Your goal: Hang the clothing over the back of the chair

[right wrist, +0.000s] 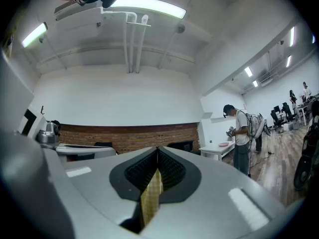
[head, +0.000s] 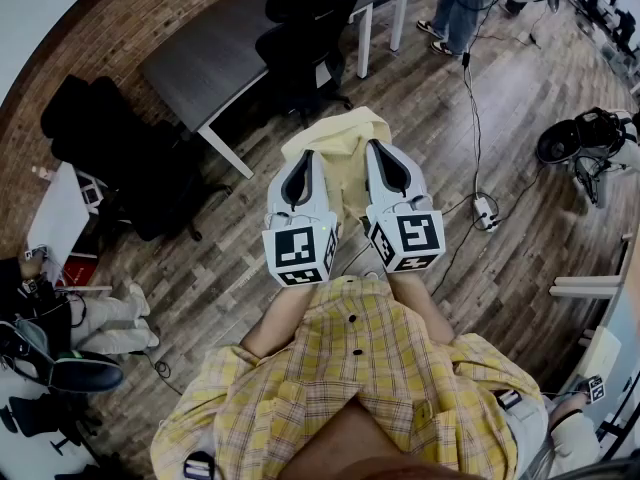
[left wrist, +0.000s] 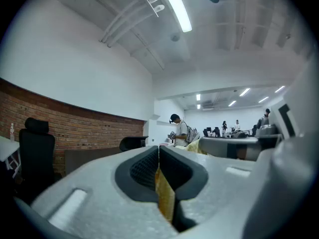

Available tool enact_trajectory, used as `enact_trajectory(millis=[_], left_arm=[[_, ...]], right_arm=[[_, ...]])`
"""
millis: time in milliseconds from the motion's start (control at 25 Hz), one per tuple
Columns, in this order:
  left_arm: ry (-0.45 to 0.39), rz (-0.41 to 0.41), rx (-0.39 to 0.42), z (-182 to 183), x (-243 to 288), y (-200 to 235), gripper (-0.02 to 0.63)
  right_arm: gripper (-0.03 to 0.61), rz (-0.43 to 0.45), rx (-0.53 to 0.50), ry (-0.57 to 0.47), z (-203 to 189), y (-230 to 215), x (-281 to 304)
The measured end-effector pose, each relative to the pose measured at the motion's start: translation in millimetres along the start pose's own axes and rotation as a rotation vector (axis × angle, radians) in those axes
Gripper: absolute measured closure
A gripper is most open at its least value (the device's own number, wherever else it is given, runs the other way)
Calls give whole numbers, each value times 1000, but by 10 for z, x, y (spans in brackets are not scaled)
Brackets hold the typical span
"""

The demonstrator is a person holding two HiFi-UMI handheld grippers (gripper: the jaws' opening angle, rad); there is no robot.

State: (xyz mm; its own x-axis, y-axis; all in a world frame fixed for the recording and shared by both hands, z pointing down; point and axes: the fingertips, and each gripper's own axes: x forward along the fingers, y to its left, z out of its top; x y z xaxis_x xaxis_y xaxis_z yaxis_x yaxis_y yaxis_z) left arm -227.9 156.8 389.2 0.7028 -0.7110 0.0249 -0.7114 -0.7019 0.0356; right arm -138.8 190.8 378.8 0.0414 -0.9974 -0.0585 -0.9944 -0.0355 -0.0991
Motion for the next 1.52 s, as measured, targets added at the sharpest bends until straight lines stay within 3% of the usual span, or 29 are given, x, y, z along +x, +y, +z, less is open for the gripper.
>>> enact_trajectory(millis=[480, 960, 1520], left_arm=[[2, 26, 0, -39, 9, -182, 606], [15, 74, 29, -186, -63, -660, 606], [35, 80, 15, -321, 168, -747, 606]], right_arm=[[571, 29, 21, 4, -41, -174, -108], [571, 102, 57, 4, -112, -504, -391], [571, 94, 44, 24, -187, -743, -308]])
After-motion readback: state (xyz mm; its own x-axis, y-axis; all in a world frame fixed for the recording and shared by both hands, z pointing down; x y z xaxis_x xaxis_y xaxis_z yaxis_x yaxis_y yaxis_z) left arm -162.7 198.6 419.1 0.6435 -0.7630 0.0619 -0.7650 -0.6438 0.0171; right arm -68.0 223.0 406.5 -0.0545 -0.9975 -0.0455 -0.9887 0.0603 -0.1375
